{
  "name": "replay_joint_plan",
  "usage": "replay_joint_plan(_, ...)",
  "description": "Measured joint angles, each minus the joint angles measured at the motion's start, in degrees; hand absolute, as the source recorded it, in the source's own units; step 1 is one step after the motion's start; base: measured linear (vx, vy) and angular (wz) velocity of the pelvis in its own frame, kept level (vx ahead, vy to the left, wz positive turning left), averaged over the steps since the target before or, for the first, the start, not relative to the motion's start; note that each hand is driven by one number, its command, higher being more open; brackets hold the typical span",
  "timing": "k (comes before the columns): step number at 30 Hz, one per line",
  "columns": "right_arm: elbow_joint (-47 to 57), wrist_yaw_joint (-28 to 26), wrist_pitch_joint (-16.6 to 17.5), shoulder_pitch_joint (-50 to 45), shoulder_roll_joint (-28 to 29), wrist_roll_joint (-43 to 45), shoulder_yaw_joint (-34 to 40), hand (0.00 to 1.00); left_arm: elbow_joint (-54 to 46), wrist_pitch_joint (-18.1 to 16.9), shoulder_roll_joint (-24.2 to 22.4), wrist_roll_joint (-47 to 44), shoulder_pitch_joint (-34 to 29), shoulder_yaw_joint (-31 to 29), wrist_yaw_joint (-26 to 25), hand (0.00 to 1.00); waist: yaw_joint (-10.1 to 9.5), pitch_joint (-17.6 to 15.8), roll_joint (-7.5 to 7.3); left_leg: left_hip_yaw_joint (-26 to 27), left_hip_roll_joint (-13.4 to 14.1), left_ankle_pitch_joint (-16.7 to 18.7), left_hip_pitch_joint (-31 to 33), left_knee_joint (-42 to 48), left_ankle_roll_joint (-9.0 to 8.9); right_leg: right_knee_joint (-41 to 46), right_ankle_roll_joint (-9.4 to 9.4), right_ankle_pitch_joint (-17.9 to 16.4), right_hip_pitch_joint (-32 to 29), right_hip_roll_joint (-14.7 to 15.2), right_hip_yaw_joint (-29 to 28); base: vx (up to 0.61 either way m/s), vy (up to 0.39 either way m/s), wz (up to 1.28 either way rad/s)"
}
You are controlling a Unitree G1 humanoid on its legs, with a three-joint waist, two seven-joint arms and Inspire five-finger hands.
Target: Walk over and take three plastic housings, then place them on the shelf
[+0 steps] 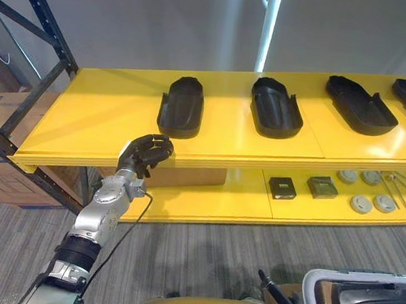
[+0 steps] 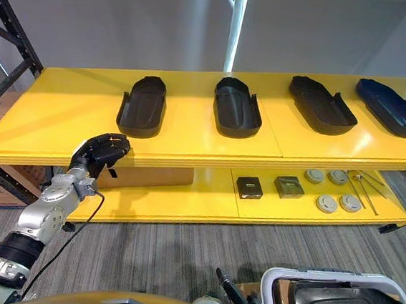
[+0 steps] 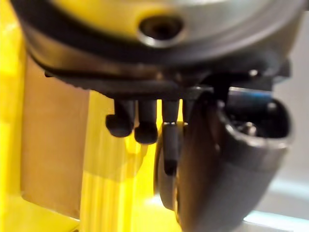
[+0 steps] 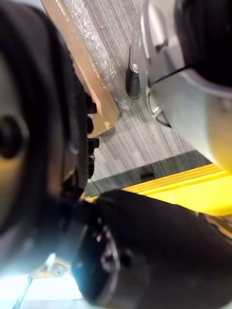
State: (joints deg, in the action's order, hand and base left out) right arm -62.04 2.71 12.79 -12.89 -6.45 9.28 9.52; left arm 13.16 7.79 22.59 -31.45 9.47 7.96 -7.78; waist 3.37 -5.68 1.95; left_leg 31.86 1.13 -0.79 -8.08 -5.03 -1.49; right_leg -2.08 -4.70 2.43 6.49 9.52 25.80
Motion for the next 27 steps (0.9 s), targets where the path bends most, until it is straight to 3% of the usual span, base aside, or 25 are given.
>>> replay_joint_plan(13,1.1,-1.0,0.0,-1.4,0.2,0.0,0.0,1.00,8.9,-0.4,0.8,-2.2,6.6,0.0,-0.6,0.00,-0.08,0.0,-0.35,1.0,1.4,-0.8,1.1,0.0,-0.99,-0.2,0.11,0.0,-1.4,-1.3,-1.0,-0.03,0.012,-0.03)
replay_joint_plan(27,2.1,-1.2,-0.3,-3.4,0.6,-0.1,-0.5,1.00,12.2,-1.5,0.8,-4.1,9.3,-0.4,-2.6,0.00,0.53,-0.4,-1.04,2.4,1.5,-1.0,1.9,-0.1,-1.18,-1.0,0.11,0.0,-2.4,-1.7,-2.5,-0.02,0.024,-0.04)
